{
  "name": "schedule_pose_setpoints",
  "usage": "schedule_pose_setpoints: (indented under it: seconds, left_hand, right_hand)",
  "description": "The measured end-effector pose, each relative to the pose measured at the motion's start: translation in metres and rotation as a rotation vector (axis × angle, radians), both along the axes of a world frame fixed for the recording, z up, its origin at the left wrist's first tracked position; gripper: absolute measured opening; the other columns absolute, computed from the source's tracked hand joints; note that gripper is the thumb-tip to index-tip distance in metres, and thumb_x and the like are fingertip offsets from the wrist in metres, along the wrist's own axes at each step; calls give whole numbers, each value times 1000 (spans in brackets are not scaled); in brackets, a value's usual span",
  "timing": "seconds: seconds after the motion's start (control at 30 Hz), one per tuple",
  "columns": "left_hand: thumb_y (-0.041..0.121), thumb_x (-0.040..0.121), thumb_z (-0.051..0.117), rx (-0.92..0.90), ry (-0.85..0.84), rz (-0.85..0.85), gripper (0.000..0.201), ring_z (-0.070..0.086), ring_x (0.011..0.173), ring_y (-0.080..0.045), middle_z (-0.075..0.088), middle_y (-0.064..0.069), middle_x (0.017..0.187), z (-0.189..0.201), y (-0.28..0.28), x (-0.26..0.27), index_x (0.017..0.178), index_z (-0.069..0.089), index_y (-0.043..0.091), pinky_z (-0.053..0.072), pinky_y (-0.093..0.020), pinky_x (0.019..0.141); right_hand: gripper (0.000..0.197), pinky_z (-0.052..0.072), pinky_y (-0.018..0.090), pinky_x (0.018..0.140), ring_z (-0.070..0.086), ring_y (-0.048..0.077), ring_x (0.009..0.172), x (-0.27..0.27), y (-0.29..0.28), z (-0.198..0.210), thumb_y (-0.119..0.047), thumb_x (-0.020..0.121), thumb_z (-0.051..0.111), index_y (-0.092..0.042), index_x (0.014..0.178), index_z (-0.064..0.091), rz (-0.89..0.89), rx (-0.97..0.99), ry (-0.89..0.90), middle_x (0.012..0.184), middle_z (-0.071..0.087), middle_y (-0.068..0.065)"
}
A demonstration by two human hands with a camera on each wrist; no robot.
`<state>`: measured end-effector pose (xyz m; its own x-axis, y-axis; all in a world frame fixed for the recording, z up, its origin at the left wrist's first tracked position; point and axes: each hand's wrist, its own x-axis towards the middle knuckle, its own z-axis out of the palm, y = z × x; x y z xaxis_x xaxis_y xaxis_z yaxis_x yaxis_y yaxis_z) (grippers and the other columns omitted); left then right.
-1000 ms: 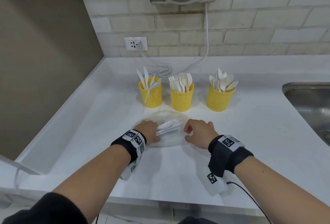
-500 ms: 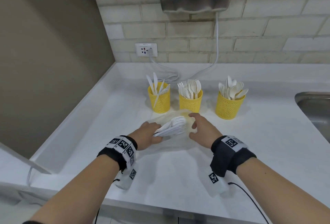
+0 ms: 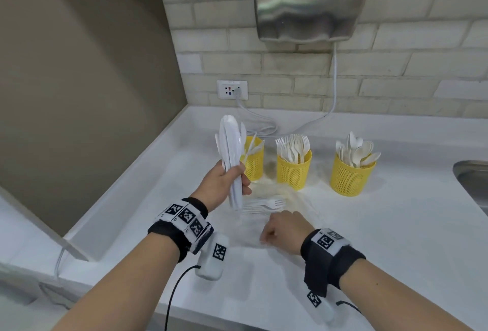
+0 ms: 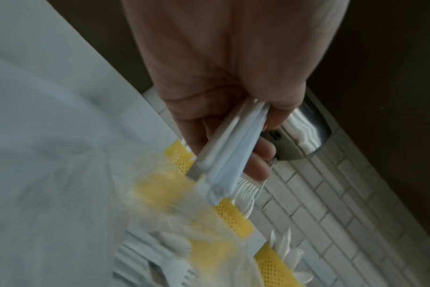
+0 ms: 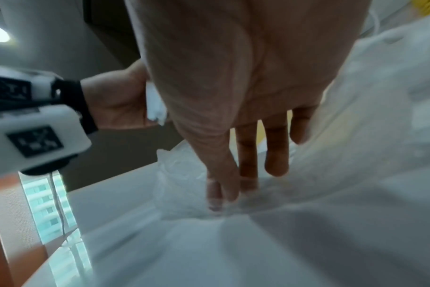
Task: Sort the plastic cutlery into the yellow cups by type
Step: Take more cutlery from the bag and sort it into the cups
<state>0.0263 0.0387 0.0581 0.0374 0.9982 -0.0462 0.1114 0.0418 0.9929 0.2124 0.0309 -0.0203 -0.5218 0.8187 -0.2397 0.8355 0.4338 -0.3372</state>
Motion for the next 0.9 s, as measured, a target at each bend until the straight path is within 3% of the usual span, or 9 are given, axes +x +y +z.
schedule_pose_setpoints:
  seconds: [0.1,0.17,0.27,0.37,0.47,0.6,0.7,0.8,0.9]
  left_hand:
    - [18,98,51,-37,-102,18,14,56,50,-26,56,-9,65,10,-6,3,102,48,5,57,-39,55]
    - [19,98,52,-48,-118,16,15,54,47,-25,55,-9,64,11,-8,4,101,49,5,56,-40,54]
    - [20,96,56,-51,-87,14,19,56,47,-26,57,-10,67,8,-10,9,103,50,4,58,-43,57]
    - [20,95,57,-43,-27,-9,15,57,48,-26,57,-11,70,4,-15,17,100,54,7,57,-41,54]
    - [12,92,58,-38,-10,-30,9,57,49,-27,58,-12,70,0,-19,25,100,57,15,54,-37,52]
    - [14,86,69,-43,-9,-52,14,58,47,-24,61,-7,65,-6,-24,29,97,62,13,55,-35,51]
    - [21,81,76,-58,-44,-51,29,60,47,-23,62,-8,68,-10,-24,29,104,61,12,55,-34,51]
    - [19,85,72,-50,-110,-68,26,63,51,-18,65,-3,69,-9,-26,30,107,61,12,54,-31,49]
    - [25,91,64,-29,-142,-68,26,68,62,-21,65,-6,77,-8,-26,31,112,60,10,58,-37,54]
  right_hand:
    - [29,41,25,92,58,13,105,3,2,8,-20,88,50,-33,101,73,-30,-66,32,110,65,-13]
    - [27,46,26,88,59,12,94,2,5,26,-19,88,48,-29,98,71,-109,-32,208,103,65,-11]
    - [13,48,31,77,55,10,77,-8,9,57,-36,92,53,-29,97,63,-299,75,628,91,62,-8]
    - [34,46,26,76,56,7,76,-22,10,81,-54,84,62,-26,104,63,-382,-15,886,89,60,-7]
    - [42,45,22,67,61,8,69,-28,14,87,-48,76,75,-17,103,64,-424,-108,916,84,64,-1]
    - [25,45,21,52,62,18,59,-21,15,86,-27,82,75,-5,92,70,-395,-255,977,73,67,8]
    - [27,55,26,63,66,27,70,-17,14,85,-21,86,70,4,96,70,-370,-314,1038,86,70,26]
    - [31,58,38,77,68,37,82,-15,19,80,-19,90,65,9,102,68,-390,-335,1079,100,69,30]
    - [29,57,36,71,64,31,78,-15,23,79,-19,95,58,6,102,69,-409,-351,1113,96,69,28]
